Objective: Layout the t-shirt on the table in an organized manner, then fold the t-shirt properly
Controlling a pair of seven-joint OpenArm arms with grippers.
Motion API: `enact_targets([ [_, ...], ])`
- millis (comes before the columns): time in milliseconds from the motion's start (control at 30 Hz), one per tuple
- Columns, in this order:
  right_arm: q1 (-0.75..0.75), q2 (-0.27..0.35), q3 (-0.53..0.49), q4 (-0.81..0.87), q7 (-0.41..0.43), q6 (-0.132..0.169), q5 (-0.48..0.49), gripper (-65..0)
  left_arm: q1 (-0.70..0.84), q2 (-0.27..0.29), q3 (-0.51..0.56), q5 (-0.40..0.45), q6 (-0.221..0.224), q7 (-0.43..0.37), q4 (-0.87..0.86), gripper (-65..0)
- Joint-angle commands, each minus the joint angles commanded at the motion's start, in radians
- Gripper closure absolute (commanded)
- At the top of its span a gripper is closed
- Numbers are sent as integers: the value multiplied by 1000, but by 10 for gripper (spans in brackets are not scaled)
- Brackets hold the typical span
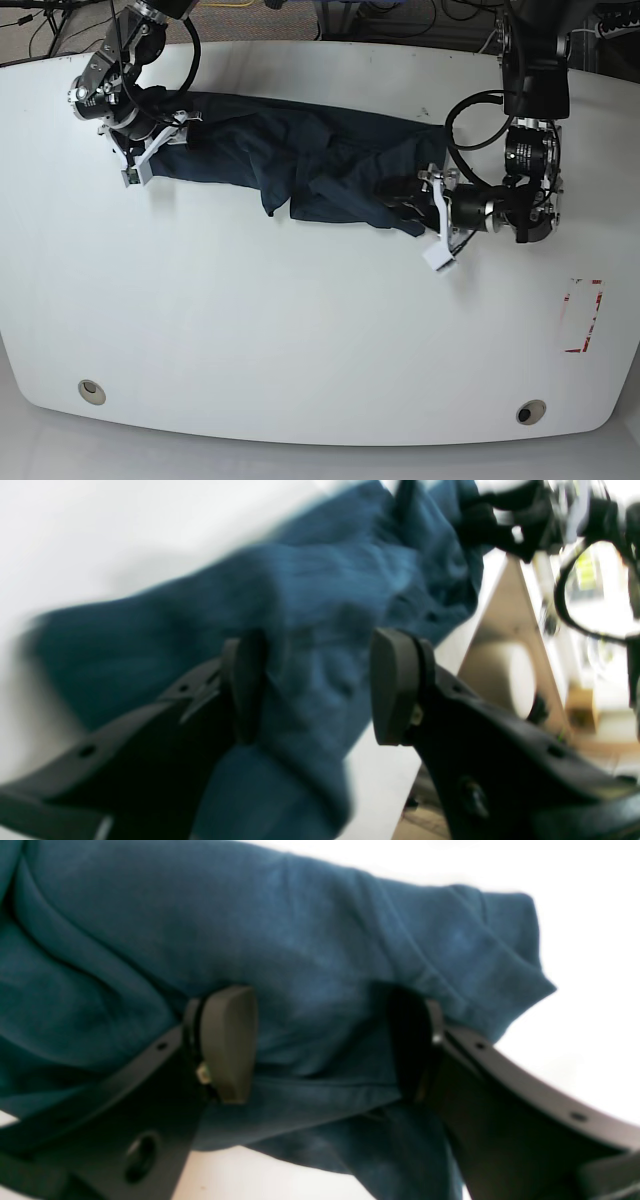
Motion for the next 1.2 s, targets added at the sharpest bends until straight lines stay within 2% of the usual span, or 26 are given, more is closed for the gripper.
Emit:
enact_targets([
  [167, 5, -2, 0, -2, 0, 0, 0, -400, 2, -25, 117, -8, 0, 0, 121, -297],
  [467, 6, -2, 0, -3, 0, 0, 0, -400, 3, -31, 311, -8, 0, 0, 241, -297],
  [600, 6, -2, 0, -3, 0, 0, 0, -400, 0, -72, 353, -6, 0, 0, 296, -296],
  [733, 6, -2, 0, -3, 0, 0, 0, -400, -5, -106, 259, -5, 0, 0, 322, -296],
  [933, 6, -2, 0, -3, 0, 0, 0, -400, 12, -104, 37, 55, 0, 0, 242, -299],
  [1033, 6, -2, 0, -3, 0, 0, 0, -400, 17, -98, -28, 95, 0, 0, 181, -293],
  [1200, 6, -2, 0, -5, 0, 0, 0, -400, 35, -69, -64, 107, 0, 0, 114, -293],
])
